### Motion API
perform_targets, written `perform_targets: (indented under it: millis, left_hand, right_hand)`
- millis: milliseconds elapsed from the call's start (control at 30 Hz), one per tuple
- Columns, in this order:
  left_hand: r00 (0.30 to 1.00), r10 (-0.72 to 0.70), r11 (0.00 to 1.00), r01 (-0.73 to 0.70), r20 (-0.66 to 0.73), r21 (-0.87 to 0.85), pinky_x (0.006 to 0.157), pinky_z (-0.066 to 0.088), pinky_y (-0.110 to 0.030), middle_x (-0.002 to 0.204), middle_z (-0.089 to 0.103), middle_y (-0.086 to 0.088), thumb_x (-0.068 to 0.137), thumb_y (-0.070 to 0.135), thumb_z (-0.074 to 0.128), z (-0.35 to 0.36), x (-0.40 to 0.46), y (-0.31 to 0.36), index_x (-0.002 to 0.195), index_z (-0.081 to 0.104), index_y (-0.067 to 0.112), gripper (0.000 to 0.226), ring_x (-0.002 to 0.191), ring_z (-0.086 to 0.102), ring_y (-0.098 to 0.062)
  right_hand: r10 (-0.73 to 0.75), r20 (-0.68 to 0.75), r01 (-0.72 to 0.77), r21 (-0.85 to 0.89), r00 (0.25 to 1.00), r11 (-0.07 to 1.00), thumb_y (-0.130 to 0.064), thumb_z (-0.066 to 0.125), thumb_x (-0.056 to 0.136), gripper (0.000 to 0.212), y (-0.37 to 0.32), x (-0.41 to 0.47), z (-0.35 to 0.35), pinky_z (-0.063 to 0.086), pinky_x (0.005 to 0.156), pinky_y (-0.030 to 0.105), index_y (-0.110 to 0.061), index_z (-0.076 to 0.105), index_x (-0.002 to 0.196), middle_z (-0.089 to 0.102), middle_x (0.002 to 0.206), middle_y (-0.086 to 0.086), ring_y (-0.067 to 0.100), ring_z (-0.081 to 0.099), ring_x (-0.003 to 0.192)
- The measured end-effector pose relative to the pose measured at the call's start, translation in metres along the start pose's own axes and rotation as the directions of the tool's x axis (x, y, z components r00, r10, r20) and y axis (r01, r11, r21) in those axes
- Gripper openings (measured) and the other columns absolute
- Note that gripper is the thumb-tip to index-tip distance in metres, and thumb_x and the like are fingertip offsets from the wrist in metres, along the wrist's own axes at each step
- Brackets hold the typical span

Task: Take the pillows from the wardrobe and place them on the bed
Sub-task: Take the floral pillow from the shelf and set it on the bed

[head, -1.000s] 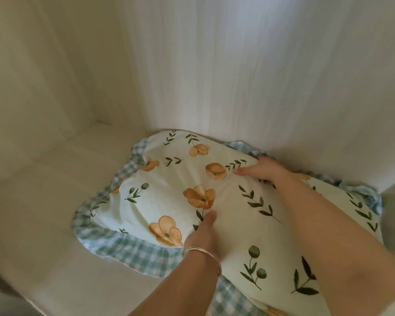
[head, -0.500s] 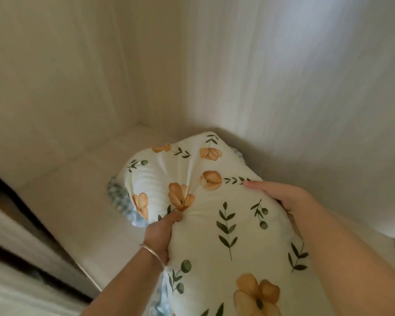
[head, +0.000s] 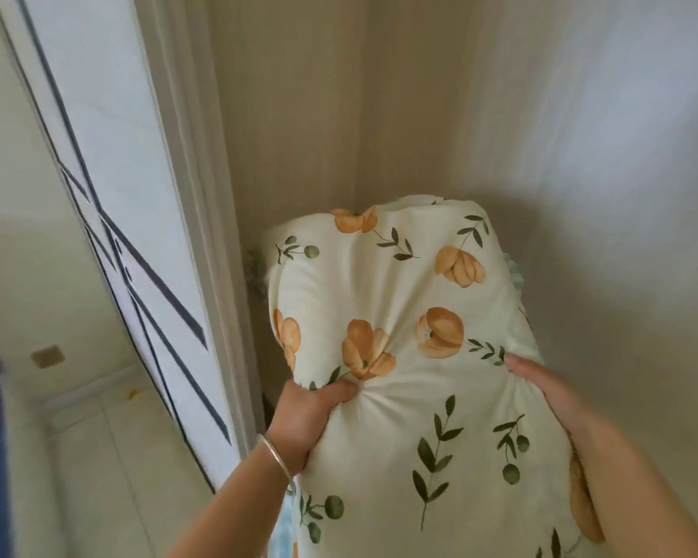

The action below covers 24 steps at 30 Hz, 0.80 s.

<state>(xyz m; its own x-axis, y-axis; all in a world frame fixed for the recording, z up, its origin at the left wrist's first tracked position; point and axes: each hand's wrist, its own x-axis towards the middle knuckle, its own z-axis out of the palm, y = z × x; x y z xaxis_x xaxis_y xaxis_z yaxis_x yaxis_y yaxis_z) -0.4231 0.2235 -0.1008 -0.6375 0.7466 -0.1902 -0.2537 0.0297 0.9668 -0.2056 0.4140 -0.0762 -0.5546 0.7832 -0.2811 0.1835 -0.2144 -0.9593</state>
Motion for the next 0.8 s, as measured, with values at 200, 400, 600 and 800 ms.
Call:
perform_targets:
  millis: [200,400,600,800]
  left_hand:
    - [0.987,0.137,0.99,-0.14,0.081,0.025,0.065,0.055,-0.025,0.084,0.077,0.005,0.05,0.019,0.076,-0.042,-0.056,0.022,0.096,0.07,0.02,0.046,0.081,0.072,-0.015]
    - [0.962,0.217,0.97,-0.231,0.166,0.071,0.085,0.055,-0.045,0.095,0.077,0.0,0.041,0.033,0.077,-0.079,-0.099,0.029,0.097,0.071,0.025,0.056,0.09,0.071,-0.024]
    - [0.938,0.296,0.944,-0.316,0.183,0.092,0.08,0.054,-0.035,0.098,0.076,0.005,0.038,0.034,0.078,-0.125,-0.14,0.034,0.098,0.068,0.03,0.061,0.092,0.07,-0.018]
    - [0.948,0.315,0.943,-0.318,0.042,0.101,0.086,0.053,-0.044,0.1,0.075,-0.002,0.036,0.028,0.079,-0.213,-0.163,0.04,0.098,0.07,0.024,0.063,0.094,0.07,-0.025]
  right_hand:
    - [-0.132,-0.094,0.137,0.051,0.987,0.989,-0.054,0.082,0.037,0.068,0.014,-0.061,0.043,0.049,0.085,0.04,-0.02,0.074,0.095,0.075,0.098,0.007,0.028,0.069,0.092]
    - [-0.189,-0.235,0.231,0.169,0.954,0.958,-0.047,0.07,0.049,0.067,0.044,-0.12,0.086,0.048,0.08,0.037,-0.019,0.065,0.11,0.07,0.104,0.006,0.026,0.064,0.096]
    - [-0.24,-0.291,0.308,0.213,0.926,0.927,-0.051,0.068,0.044,0.07,0.068,-0.161,0.133,0.048,0.082,0.036,-0.021,0.064,0.107,0.069,0.107,0.005,0.023,0.064,0.098]
    - [-0.291,-0.206,0.333,0.215,0.934,0.918,-0.05,0.067,0.045,0.075,0.079,-0.162,0.219,0.048,0.092,0.04,-0.018,0.063,0.113,0.068,0.111,0.007,0.024,0.063,0.102]
